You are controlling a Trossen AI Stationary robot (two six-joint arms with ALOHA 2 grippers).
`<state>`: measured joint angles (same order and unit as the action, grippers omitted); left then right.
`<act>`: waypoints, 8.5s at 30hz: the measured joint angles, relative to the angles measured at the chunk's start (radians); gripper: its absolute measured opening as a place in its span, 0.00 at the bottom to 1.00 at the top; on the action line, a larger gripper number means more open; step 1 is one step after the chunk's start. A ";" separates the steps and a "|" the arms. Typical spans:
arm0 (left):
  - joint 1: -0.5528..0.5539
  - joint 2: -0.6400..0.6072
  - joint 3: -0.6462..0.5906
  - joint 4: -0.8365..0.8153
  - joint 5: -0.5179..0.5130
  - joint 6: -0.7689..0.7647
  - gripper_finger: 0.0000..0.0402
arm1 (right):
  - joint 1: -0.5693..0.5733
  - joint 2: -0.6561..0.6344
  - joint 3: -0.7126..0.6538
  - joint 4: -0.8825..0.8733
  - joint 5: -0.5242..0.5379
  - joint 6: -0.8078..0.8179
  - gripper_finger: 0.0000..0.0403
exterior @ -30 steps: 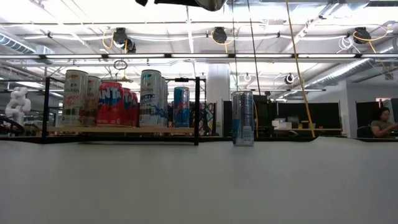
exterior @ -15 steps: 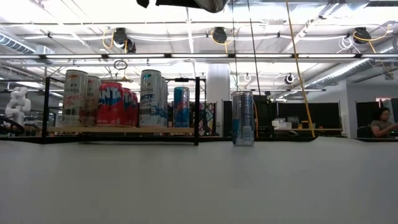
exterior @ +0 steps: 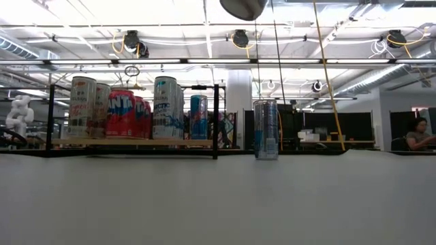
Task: Place canned beverage on shelf
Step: Put the bottom blue soda can on the shelf aligned with the other blue soda can
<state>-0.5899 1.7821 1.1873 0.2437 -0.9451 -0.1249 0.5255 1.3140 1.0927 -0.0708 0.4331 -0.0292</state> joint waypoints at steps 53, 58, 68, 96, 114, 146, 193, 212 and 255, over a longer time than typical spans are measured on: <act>0.038 0.001 -0.022 -0.196 0.063 -0.183 0.54 | -0.080 -0.003 0.002 -0.136 -0.209 0.067 0.61; 0.043 0.001 -0.022 -0.252 0.041 -0.206 0.54 | -0.079 -0.002 0.002 -0.224 -0.142 0.112 0.67; 0.061 0.001 -0.022 -0.307 0.041 -0.199 0.55 | -0.079 -0.002 0.002 -0.232 -0.140 0.043 0.63; 0.063 0.001 -0.022 -0.309 0.040 -0.182 0.55 | -0.133 -0.001 0.001 -0.228 -0.152 -0.059 0.44; 0.013 -0.002 -0.020 -0.299 -0.037 -0.211 0.85 | -0.146 0.000 0.100 -0.428 -0.212 -0.322 0.44; 0.131 -0.034 -0.020 -0.202 -0.037 -0.017 0.87 | -0.232 -0.001 0.206 -0.593 -0.227 -0.876 0.43; 0.144 0.031 -0.021 -0.077 -0.078 0.037 0.55 | -0.252 -0.001 0.206 -0.505 -0.309 -0.733 0.46; 0.085 0.031 -0.021 -0.072 -0.194 0.031 0.57 | -0.243 -0.003 0.194 -0.534 -0.284 -0.031 0.72; 0.116 0.134 -0.021 -0.041 -0.550 -0.228 0.56 | -0.386 0.239 0.770 -1.027 -0.341 0.267 0.81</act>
<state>-0.4740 1.9160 1.1667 0.2031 -1.4952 -0.3531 0.1398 1.5530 1.8632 -1.0980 0.0921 0.2375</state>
